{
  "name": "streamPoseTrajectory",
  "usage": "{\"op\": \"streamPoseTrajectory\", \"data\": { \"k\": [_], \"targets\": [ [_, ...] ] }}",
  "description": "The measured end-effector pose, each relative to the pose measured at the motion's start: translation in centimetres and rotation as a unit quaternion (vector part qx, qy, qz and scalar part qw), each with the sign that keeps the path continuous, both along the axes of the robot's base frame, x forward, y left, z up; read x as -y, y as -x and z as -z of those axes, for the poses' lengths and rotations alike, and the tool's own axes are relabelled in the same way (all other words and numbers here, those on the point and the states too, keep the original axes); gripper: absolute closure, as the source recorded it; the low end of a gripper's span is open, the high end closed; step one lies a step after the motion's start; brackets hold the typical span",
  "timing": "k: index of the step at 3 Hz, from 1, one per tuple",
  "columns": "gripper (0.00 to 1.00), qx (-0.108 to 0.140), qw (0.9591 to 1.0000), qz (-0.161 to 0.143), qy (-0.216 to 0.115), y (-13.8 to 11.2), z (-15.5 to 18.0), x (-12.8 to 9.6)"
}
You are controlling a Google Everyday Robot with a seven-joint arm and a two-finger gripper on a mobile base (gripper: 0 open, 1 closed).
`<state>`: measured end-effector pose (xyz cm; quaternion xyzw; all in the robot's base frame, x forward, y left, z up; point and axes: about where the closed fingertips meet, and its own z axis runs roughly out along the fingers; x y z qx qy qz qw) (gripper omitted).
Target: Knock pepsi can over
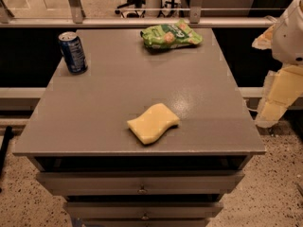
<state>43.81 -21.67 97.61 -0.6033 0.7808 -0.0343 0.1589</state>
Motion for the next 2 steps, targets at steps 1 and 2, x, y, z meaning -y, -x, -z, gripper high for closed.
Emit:
{"op": "streamPoseTrajectory", "data": {
  "k": [1, 2],
  "targets": [
    [0.00, 0.000, 1.0000, 0.000, 0.000, 0.00, 0.00, 0.00],
    [0.00, 0.003, 0.9999, -0.003, -0.012, -0.23, 0.11, -0.62]
  ]
}}
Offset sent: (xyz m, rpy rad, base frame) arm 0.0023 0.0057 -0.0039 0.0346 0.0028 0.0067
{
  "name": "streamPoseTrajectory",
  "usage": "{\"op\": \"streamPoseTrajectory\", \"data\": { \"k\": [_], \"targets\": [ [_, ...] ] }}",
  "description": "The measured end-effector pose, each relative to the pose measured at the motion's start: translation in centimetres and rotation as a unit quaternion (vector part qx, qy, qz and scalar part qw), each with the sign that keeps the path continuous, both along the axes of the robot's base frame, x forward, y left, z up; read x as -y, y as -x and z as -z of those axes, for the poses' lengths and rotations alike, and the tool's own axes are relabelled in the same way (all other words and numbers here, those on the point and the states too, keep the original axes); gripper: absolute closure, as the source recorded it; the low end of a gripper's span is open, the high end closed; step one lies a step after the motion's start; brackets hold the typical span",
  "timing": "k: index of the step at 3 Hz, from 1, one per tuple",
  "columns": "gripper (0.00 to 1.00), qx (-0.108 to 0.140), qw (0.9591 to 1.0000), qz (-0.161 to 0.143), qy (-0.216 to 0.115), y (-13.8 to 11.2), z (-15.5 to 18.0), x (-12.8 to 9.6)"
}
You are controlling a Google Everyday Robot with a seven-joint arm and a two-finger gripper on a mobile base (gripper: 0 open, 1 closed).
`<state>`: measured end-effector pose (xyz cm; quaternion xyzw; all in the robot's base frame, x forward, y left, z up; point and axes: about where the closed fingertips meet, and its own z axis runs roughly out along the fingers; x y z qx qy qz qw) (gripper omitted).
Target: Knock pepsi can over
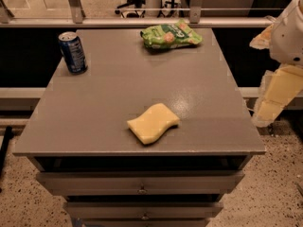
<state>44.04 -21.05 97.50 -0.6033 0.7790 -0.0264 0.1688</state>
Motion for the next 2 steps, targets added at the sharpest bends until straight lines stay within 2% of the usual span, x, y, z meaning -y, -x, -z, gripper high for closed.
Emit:
{"op": "streamPoseTrajectory", "data": {
  "k": [1, 2],
  "targets": [
    [0.00, -0.001, 0.9982, -0.016, -0.057, -1.2, 1.3, -3.3],
    [0.00, -0.003, 0.9806, -0.084, -0.177, -4.9, 2.3, -13.6]
  ]
}}
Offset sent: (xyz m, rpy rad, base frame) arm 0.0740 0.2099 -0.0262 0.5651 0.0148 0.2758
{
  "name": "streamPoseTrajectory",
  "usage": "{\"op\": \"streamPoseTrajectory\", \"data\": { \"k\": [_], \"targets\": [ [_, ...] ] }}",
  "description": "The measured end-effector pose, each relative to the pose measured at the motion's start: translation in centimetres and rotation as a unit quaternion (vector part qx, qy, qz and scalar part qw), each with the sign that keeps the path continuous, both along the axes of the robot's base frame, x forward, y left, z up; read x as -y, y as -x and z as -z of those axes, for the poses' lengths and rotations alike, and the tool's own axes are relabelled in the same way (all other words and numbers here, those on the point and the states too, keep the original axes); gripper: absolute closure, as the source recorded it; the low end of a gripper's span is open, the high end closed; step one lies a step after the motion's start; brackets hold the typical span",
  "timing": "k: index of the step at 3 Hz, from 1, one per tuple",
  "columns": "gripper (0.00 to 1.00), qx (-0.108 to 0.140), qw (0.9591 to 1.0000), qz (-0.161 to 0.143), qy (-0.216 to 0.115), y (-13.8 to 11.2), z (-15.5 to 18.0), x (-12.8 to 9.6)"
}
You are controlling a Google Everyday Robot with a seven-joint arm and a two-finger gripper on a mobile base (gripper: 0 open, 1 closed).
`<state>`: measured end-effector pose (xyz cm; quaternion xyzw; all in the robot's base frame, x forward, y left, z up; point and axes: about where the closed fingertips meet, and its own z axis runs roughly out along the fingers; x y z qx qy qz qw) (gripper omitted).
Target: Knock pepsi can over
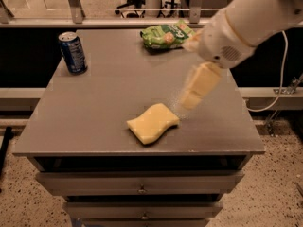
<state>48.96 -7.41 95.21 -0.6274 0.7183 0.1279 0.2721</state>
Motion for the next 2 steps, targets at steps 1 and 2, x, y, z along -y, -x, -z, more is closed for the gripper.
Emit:
{"op": "streamPoseTrajectory", "data": {
  "k": [1, 2],
  "targets": [
    [0.00, 0.003, 0.9946, -0.063, -0.083, -2.39, -0.38, -8.88],
    [0.00, 0.003, 0.9946, -0.063, -0.083, -2.38, -0.38, -8.88]
  ]
}}
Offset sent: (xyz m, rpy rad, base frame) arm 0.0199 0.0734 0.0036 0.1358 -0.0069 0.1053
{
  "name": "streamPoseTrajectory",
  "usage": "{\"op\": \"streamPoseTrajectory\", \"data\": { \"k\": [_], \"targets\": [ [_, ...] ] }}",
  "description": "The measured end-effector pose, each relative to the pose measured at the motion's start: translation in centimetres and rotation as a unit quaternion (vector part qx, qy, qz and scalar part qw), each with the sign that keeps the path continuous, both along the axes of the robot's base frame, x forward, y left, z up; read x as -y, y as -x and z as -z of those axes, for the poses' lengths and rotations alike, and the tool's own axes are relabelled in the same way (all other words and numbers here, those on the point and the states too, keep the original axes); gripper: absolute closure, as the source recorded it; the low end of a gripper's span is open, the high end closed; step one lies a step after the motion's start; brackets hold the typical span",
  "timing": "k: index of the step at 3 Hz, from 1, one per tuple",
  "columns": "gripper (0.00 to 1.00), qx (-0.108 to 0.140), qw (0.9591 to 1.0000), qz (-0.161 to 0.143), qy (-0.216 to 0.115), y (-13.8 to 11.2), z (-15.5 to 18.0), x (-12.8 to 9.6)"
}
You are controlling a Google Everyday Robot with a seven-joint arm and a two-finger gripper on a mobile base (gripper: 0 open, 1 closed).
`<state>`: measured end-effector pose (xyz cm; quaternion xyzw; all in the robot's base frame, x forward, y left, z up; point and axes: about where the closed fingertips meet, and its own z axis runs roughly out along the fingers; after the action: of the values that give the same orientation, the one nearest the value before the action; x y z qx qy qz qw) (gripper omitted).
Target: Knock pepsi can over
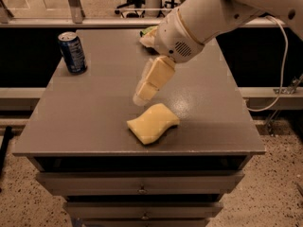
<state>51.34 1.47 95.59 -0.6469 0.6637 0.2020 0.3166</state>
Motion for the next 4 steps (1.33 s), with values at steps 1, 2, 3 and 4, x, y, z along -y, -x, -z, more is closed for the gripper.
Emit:
{"op": "streamPoseTrajectory", "data": {
  "k": [1, 2, 3, 4],
  "targets": [
    [0.00, 0.002, 0.9999, 0.003, -0.013, -0.9, 0.2, -0.9],
    [0.00, 0.014, 0.9989, -0.003, -0.044, -4.0, 0.9, -4.1],
    [0.00, 0.030, 0.9965, -0.008, -0.078, -8.4, 1.8, -7.7],
    [0.00, 0.036, 0.9920, -0.008, -0.120, -12.4, 2.8, -11.9]
  ]
}}
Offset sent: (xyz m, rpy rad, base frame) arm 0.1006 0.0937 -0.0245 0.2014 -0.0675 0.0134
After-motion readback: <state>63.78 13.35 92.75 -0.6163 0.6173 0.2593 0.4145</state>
